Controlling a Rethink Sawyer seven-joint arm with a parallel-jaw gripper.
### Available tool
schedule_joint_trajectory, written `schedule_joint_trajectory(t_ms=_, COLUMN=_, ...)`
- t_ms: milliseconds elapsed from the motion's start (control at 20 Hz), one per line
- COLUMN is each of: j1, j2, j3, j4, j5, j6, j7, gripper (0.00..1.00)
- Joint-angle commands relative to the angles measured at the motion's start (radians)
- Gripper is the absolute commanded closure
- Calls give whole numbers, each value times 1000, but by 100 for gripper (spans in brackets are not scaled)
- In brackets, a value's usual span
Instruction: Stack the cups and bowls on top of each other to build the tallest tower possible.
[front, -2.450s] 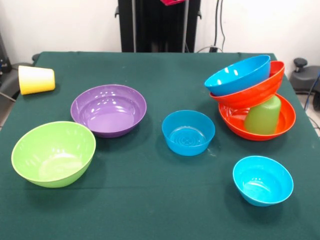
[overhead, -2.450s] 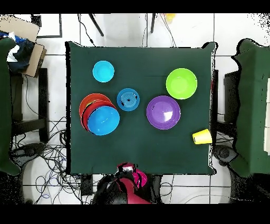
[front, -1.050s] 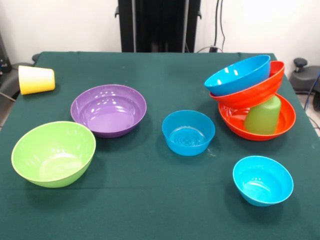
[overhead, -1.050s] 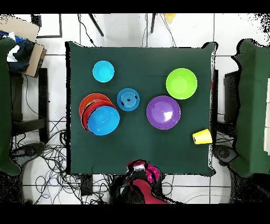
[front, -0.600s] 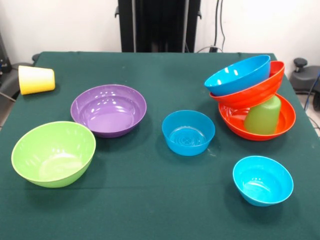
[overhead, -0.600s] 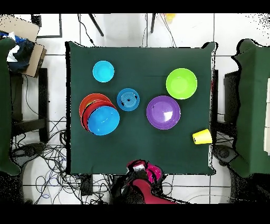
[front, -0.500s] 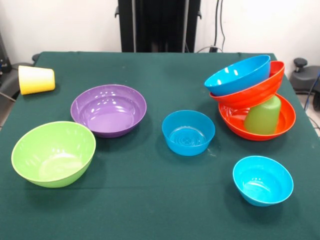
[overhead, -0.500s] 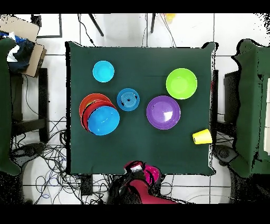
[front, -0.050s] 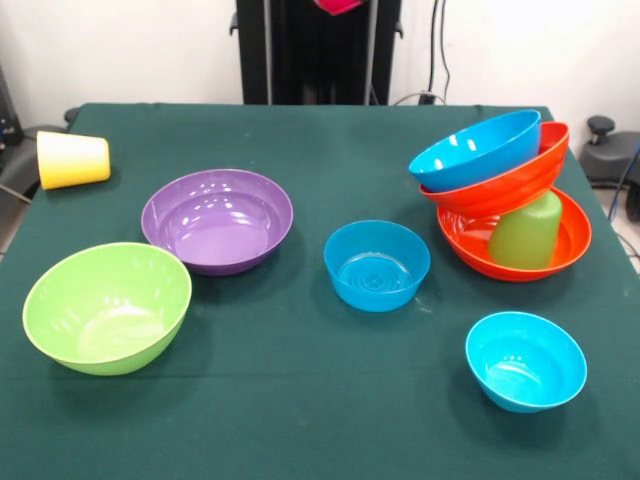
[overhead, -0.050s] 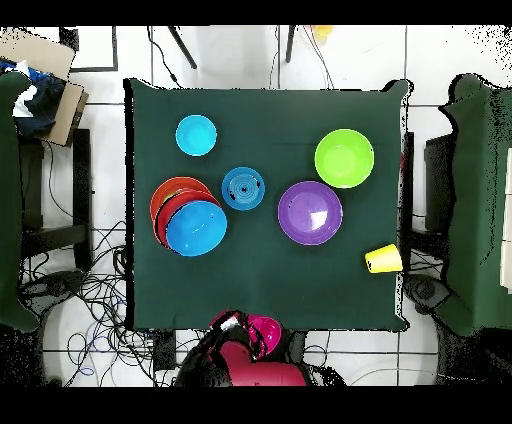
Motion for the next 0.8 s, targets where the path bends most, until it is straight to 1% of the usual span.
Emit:
schedule_joint_trajectory(t_ms=50, j1=105, j2=160, j3=-43, j4=-133, j5=43, j6=-57, j7=142, gripper=100)
schedule_joint_trajectory(t_ms=300, j1=170, j2=201, j3=-85, j4=-168, j5=98, j6=-70, j7=154, gripper=100)
schedule_joint_trajectory(t_ms=550, j1=213, j2=218, j3=-109, j4=-184, j5=147, j6=-67, j7=152, gripper=100)
schedule_joint_trajectory(t_ms=800, j1=293, j2=253, j3=-139, j4=-239, j5=233, j6=-33, j7=183, gripper=100)
